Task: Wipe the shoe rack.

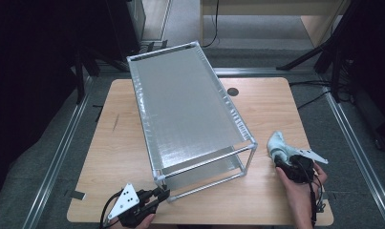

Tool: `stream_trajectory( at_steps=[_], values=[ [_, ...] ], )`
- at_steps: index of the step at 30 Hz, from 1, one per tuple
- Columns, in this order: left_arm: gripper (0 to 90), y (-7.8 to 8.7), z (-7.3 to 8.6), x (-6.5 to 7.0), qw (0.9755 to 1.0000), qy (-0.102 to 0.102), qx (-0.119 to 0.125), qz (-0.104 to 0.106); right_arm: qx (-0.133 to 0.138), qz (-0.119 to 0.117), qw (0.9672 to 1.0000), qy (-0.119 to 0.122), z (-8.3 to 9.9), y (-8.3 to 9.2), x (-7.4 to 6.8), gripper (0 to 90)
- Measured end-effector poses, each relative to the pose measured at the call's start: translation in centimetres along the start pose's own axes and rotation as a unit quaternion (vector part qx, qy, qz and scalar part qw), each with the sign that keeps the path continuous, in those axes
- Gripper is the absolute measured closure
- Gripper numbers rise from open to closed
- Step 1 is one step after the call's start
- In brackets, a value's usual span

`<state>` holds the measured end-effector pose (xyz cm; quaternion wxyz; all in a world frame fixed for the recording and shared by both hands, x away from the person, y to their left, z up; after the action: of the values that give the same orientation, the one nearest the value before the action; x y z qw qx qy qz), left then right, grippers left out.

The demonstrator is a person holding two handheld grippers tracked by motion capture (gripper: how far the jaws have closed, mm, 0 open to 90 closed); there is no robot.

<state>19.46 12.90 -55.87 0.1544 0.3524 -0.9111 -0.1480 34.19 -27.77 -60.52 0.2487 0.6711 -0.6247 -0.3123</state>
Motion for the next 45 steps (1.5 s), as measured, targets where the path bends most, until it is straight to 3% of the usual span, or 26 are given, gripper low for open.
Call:
stream_trajectory(
  at_steps=[4,6,10,15,20,25,30,34,36,41,45],
  values=[
    [74.5,-0.1,0.0,0.0,1.0,0.005,0.0,0.003,0.007,0.011,0.9997,0.022,0.1,0.0,0.0,62.7],
    [77.1,-0.2,0.0,0.0,1.0,0.001,-0.003,0.0,0.005,-0.012,0.9996,0.027,0.2,0.1,-0.4,75.7],
    [78.7,-0.4,0.0,0.2,1.0,0.004,-0.003,-0.004,-0.003,-0.062,0.9964,0.058,1.1,0.6,-2.4,81.9],
    [78.9,-0.5,0.1,0.2,1.0,0.005,-0.004,-0.004,0.001,-0.134,0.9849,0.11,2.3,2.8,-6.4,82.8],
    [79.0,-0.5,0.1,0.2,1.0,0.006,-0.005,-0.004,0.037,-0.188,0.9744,0.117,1.5,5.3,-8.9,83.0],
    [79.1,-0.5,0.1,0.1,1.0,0.007,-0.005,-0.004,0.092,-0.196,0.9678,0.128,-0.8,8.7,-10.3,83.0],
    [79.1,-0.5,0.1,0.1,1.0,0.007,-0.005,-0.003,0.167,-0.199,0.9575,0.124,-3.2,12.5,-11.2,82.5],
    [79.2,-0.5,0.1,0.1,1.0,0.007,-0.006,-0.004,0.148,-0.198,0.9581,0.144,-2.3,11.5,-11.6,82.6],
    [79.1,-0.5,0.1,0.1,0.9999,0.007,-0.006,-0.004,0.116,-0.198,0.9624,0.146,-1.0,10.0,-11.5,82.5],
    [79.0,-0.5,0.1,0.1,0.9999,0.01,-0.006,-0.002,0.06,-0.218,0.9639,0.14,1.4,7.3,-10.6,81.8],
    [78.9,-0.5,0.1,0.1,0.9999,0.01,-0.007,-0.001,-0.01,-0.187,0.9684,0.165,3.9,4.5,-10.0,81.9]
  ],
)
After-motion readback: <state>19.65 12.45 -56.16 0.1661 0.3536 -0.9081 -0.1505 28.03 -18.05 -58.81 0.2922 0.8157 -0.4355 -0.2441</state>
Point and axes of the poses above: each handheld gripper's, and its own axes: y roughly backward along the jaws, z roughly out of its underside, x roughly to its right, the point moved 9 cm from there along -y, roughly forward along the jaws, and after that the axes turned 4 degrees about -x, right-handed, at the moved point
